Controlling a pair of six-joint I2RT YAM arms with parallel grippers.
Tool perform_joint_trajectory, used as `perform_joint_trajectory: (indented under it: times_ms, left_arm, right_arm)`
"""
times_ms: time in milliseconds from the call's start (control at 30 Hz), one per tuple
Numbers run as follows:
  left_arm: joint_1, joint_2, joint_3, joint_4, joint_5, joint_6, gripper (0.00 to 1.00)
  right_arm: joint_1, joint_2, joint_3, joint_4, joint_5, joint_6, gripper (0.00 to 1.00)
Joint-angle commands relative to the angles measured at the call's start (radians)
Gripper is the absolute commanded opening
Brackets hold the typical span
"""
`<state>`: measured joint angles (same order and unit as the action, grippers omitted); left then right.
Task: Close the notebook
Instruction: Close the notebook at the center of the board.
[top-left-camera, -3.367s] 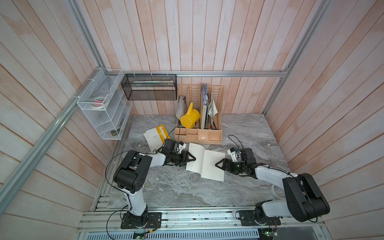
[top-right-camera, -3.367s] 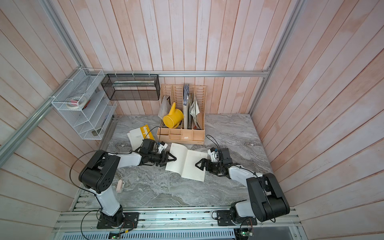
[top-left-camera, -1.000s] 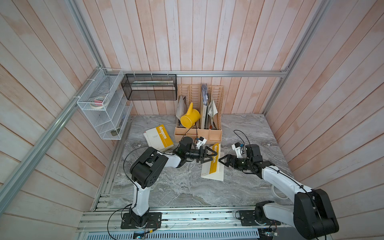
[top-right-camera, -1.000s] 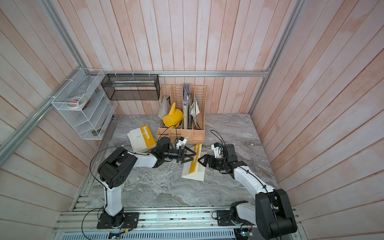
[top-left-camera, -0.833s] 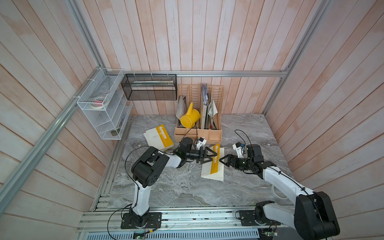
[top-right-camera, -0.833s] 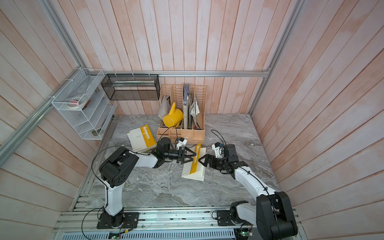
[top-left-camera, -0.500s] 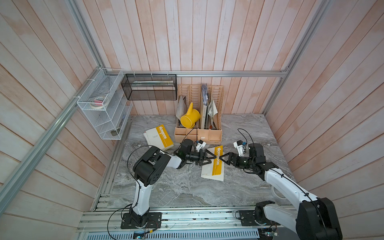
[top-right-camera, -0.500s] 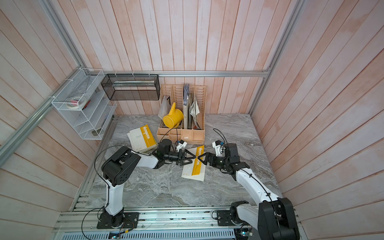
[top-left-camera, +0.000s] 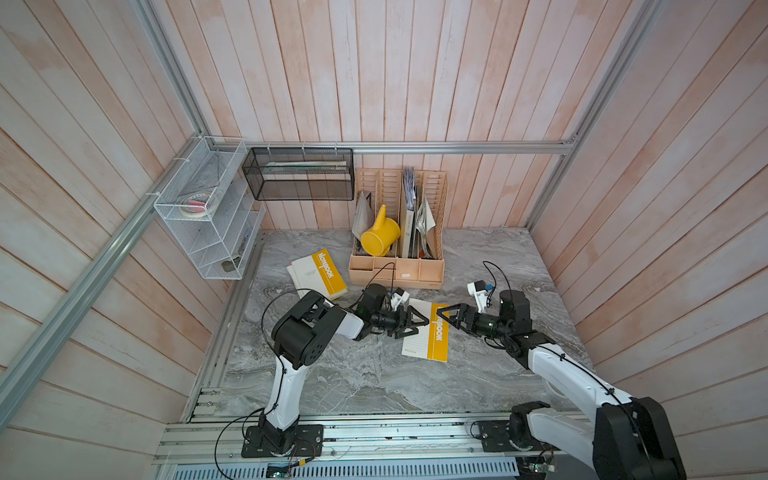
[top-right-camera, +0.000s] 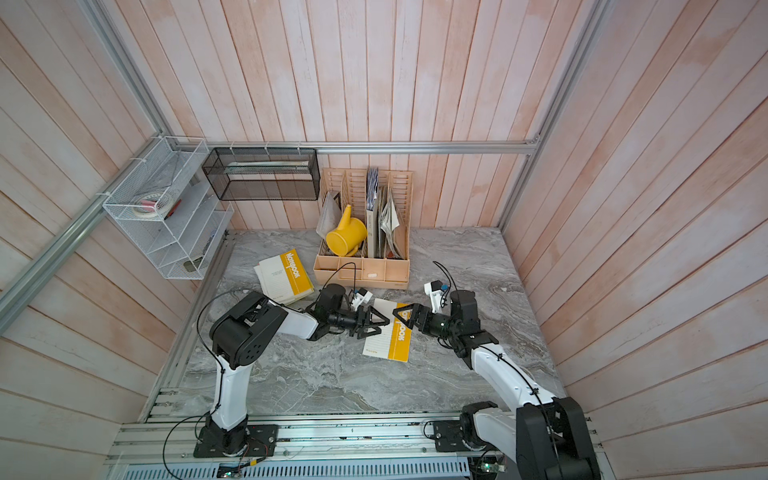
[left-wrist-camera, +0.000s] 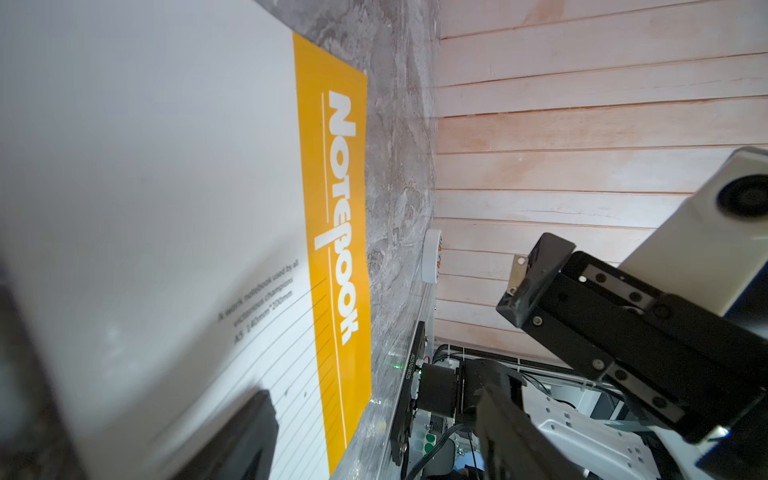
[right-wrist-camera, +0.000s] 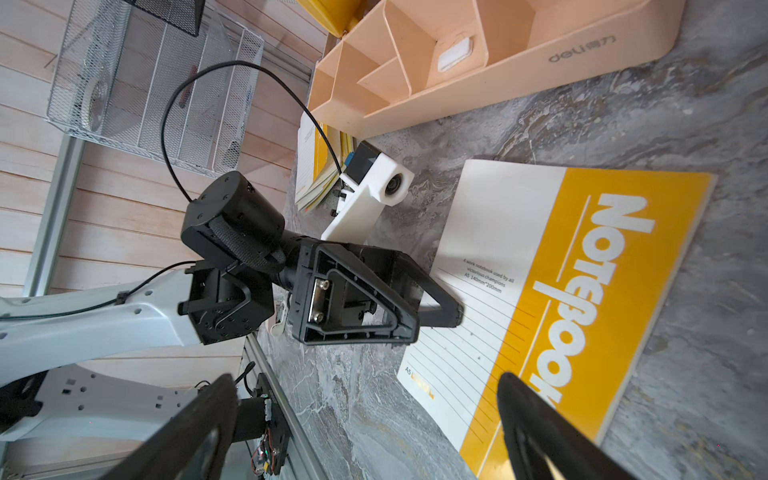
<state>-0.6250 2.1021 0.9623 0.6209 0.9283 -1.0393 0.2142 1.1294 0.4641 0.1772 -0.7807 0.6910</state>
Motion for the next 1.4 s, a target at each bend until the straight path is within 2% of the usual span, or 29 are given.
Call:
perform_joint_trajectory:
  times_ms: [0, 633, 933, 1133, 1367]
  left_arm:
    - [-0.007, 0.025, -0.026, 0.025, -0.011, 0.011, 0.79]
    - [-0.007, 0.019, -0.032, 0.039, -0.003, -0.002, 0.79]
    - [0.030, 0.010, -0.036, 0.030, -0.002, 0.001, 0.79]
    - [0.084, 0.001, -0.018, -0.035, 0.005, 0.049, 0.79]
    - [0.096, 0.049, 0.034, -0.074, 0.006, 0.079, 0.79]
  right_arm:
    - [-0.003, 0.040, -0.041, 0.153, -0.044, 0.065, 0.98]
    - [0.034, 0.324, -0.125, 0.401, -0.049, 0.119, 0.98]
    - [0.044, 0.388, -0.067, 0.119, 0.066, -0.007, 0.98]
    - [0.044, 0.388, -0.095, 0.111, 0.084, -0.013, 0.98]
    - [0.044, 0.385, -0.093, 0.121, 0.070, -0.007, 0.98]
